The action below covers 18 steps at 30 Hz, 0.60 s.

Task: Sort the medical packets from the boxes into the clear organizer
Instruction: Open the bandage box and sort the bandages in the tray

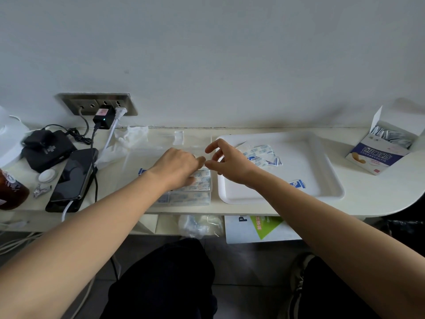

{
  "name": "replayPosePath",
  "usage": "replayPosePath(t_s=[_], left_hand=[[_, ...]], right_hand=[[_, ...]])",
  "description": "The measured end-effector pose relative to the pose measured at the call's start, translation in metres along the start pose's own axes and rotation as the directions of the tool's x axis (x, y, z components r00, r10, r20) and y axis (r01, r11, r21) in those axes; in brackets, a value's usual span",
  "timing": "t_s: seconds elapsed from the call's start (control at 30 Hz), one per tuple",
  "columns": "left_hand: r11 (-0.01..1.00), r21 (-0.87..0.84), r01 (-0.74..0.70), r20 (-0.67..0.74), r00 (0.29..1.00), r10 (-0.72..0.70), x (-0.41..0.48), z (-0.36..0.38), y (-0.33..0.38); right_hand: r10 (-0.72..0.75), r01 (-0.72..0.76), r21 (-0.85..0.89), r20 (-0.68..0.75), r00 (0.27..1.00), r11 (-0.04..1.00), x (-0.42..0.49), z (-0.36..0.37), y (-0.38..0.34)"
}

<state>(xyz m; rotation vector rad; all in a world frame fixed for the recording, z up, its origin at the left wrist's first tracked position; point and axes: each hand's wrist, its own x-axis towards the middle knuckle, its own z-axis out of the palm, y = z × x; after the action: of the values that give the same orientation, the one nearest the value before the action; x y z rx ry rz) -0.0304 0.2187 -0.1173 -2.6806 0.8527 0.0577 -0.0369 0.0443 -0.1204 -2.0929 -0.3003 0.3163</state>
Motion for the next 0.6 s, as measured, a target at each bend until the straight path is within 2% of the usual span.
replayPosePath(t_s=[0.23,0.4,0.53,0.6], left_hand=[[0.997,-0.073,-0.024,0.050,0.998,0.027,-0.0007,0.0060,-0.0052],[0.999,-0.007,-0.041,-0.004,0.999,0.041,-0.0015,0.0064,-0.0043],[0.999,-0.038,0.006,-0.025,1.000,-0.007,0.0001,0.0049,-0.0018],[0.997,-0.057,0.049,0.011,0.999,-0.049,0.0014,0.0037,-0.0005]], right_hand=[[0.008,-0.009,0.006,0.010,1.000,1.000,0.0007,-0.0001,0.0015],[0.007,-0.007,0.004,0.007,1.000,1.000,0.0006,0.0000,0.0019],[0.003,-0.003,0.002,0.009,1.000,1.000,0.0012,0.0001,0.0024],[0.005,-0.005,-0.001,0.005,1.000,1.000,0.0015,0.0006,0.0031]])
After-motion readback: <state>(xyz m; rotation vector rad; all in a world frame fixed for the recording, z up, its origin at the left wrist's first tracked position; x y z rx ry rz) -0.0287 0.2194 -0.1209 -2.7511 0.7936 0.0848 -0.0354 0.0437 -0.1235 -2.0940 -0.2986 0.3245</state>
